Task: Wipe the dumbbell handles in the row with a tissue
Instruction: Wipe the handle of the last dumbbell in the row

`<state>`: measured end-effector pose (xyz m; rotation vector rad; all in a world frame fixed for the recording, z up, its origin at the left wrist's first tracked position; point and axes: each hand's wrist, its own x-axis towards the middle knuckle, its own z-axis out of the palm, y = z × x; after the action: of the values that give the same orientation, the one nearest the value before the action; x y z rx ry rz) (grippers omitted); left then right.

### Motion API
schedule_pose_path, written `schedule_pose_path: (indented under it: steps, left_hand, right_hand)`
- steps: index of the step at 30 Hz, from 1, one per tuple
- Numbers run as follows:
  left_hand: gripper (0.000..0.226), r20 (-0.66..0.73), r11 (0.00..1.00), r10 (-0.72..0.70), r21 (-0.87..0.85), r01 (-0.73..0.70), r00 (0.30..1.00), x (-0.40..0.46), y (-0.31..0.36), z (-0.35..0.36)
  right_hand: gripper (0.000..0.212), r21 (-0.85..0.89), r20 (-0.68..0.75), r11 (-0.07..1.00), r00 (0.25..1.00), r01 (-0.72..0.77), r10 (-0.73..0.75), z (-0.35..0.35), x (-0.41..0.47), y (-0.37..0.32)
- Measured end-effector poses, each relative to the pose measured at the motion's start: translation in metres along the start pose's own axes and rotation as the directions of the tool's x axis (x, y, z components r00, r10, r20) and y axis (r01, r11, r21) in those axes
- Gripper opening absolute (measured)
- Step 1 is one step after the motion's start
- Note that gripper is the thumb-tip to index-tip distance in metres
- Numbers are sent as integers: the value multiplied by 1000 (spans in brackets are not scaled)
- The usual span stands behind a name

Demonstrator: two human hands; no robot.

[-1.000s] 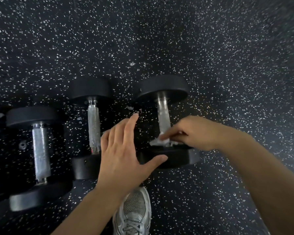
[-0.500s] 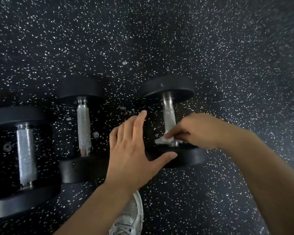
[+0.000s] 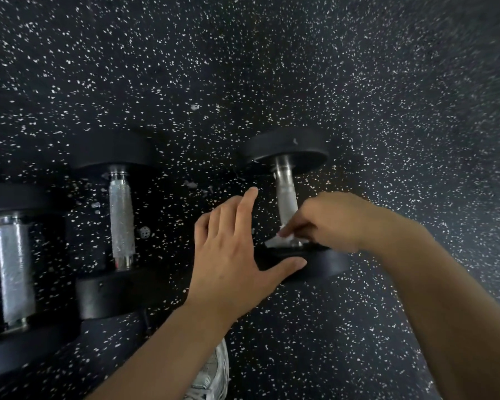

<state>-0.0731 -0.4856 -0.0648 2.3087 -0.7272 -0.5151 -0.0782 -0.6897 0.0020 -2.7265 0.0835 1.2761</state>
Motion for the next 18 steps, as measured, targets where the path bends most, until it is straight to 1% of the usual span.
schedule_pose_path:
  steps: [1, 2, 3, 4, 5, 6, 8, 11, 13, 14, 15, 16, 17, 18]
  left_hand:
    - [118, 1, 1000, 2, -1, -2, 1000, 2, 1, 1]
    - [118, 3, 1000, 2, -2, -2, 1000, 3, 1, 2]
    - [119, 1, 1000, 0, -3, 0, 1000, 4, 3, 4]
    - [119, -4, 1000, -4, -6, 4, 1000, 4, 4, 5]
    - [119, -7, 1000, -9, -11, 9, 1000, 5, 6, 6]
    - [120, -5, 1000, -14, -15, 14, 1000, 6, 8, 8]
    - [121, 6, 1000, -20, -21, 20, 1000, 7, 12, 11]
    - [124, 20, 999, -31, -32, 31, 999, 11, 16, 15]
    - [126, 18, 999, -32, -43, 33, 999, 13, 19, 17]
    - [126, 16, 998, -31, -45, 31, 999, 14, 20, 17]
    - [126, 14, 999, -30, -42, 30, 999, 14, 21, 18]
    - [126, 12, 999, -29, -37, 30, 1000, 14, 22, 18]
    - [125, 12, 999, -30, -30, 30, 999, 13, 22, 18]
    - [125, 13, 999, -31, -20, 31, 999, 13, 22, 18]
  right_hand:
    - [31, 14, -51, 1000, 999, 12, -11, 0, 1, -2]
    - [31, 61, -168, 998, 986, 14, -4, 1, 5, 0]
    - [32, 115, -308, 993, 951, 14, 22, 3, 9, 3]
    - [34, 143, -418, 990, 907, 17, 44, 7, 13, 6]
    - [35, 140, -472, 990, 880, 9, 59, 10, 17, 10]
    - [36, 124, -480, 992, 875, -4, 64, 13, 19, 12]
    - [35, 62, -417, 997, 907, -39, 61, 18, 16, 18]
    - [32, -35, -219, 997, 974, -68, 59, 21, -1, 20]
    - [34, -25, -95, 996, 992, -82, 80, 18, -10, 18]
    - [35, -20, -73, 997, 994, -80, 78, 16, -13, 18]
    - [35, -20, -85, 997, 994, -71, 70, 15, -13, 19]
    - [34, 1, -144, 998, 988, -63, 62, 14, -13, 20]
    - [35, 56, -243, 997, 968, -53, 65, 14, -13, 21]
    - [38, 125, -362, 992, 929, -33, 77, 15, -11, 23]
